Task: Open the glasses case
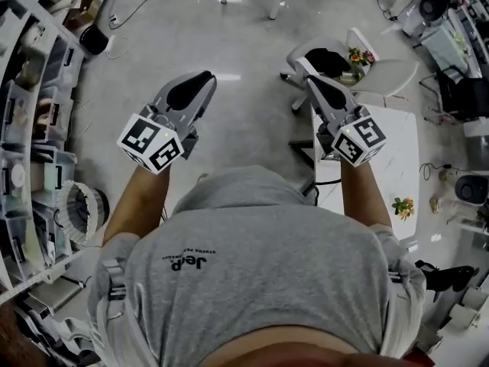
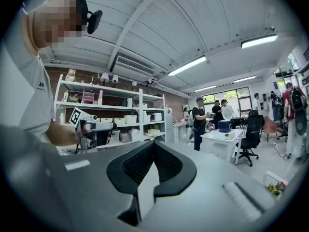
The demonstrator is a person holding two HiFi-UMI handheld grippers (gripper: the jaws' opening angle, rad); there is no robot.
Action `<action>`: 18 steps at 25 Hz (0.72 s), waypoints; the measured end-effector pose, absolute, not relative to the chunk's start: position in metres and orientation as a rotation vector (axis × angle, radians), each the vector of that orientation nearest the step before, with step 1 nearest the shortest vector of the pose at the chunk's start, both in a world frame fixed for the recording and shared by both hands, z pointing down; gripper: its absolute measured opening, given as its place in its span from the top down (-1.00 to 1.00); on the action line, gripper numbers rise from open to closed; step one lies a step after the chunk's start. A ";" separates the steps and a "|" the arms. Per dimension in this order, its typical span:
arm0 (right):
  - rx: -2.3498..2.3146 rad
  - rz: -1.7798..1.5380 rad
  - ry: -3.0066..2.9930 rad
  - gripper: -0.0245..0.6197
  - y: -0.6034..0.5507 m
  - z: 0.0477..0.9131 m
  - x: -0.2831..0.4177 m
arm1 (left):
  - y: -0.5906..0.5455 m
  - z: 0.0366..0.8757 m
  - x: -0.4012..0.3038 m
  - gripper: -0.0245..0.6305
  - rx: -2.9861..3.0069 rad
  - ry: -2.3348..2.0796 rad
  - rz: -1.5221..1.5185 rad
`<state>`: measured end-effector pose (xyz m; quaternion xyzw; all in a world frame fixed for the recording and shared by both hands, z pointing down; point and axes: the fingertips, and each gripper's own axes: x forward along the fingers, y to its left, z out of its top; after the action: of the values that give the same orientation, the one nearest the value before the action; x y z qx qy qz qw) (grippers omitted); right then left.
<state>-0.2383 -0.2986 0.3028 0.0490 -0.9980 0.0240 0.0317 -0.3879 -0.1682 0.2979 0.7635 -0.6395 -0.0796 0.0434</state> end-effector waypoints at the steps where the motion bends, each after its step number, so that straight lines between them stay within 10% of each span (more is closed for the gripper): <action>1: 0.122 0.067 -3.075 0.92 -0.293 0.300 -0.248 | -0.160 0.299 -0.396 0.63 2.301 -1.984 -0.251; 18: -0.013 0.103 -3.087 0.92 -0.258 0.281 -0.296 | -0.099 0.281 -0.439 0.75 2.196 -2.075 -0.295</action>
<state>-0.2956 -0.2580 0.2808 -0.0044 -0.9991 0.0332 0.0263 -0.4392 -0.0993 0.2811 0.7224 -0.6826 -0.0970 0.0531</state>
